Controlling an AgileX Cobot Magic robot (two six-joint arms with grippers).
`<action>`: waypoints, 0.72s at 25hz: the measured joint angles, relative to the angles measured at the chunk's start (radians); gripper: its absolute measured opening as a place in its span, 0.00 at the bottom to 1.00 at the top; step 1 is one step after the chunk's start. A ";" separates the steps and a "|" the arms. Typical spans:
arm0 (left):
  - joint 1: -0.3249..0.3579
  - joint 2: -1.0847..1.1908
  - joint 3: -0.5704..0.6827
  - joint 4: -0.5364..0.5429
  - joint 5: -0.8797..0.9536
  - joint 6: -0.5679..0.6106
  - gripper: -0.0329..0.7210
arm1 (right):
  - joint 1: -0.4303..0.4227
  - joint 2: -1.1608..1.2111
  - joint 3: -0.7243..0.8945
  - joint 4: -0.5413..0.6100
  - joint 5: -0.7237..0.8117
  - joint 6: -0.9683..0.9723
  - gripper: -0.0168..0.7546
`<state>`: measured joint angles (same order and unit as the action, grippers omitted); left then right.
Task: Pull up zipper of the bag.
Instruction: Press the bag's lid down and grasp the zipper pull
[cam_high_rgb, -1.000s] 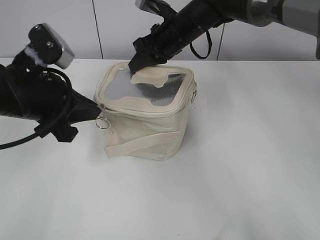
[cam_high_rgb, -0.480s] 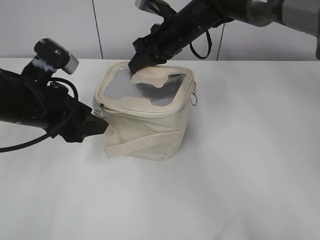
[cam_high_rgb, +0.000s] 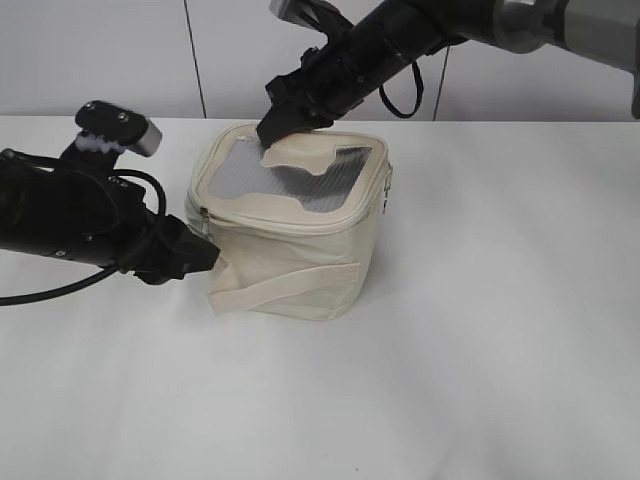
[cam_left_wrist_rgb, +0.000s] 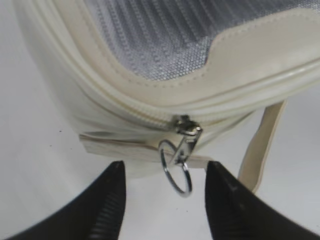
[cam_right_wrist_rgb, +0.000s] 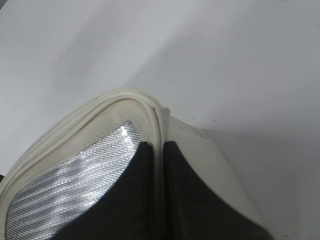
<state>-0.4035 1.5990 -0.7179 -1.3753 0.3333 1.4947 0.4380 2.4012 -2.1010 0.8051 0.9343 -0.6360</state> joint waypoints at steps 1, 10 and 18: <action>0.000 0.000 0.000 -0.008 -0.009 0.000 0.56 | 0.000 0.000 0.000 0.000 0.000 0.000 0.07; 0.000 0.001 0.000 0.004 -0.022 0.008 0.03 | 0.000 0.000 0.000 0.000 -0.001 -0.001 0.07; 0.000 -0.110 0.000 0.106 0.062 0.001 0.03 | 0.000 0.000 0.000 0.000 -0.002 -0.001 0.07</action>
<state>-0.4035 1.4886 -0.7179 -1.2688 0.3954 1.4958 0.4380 2.4012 -2.1010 0.8051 0.9325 -0.6371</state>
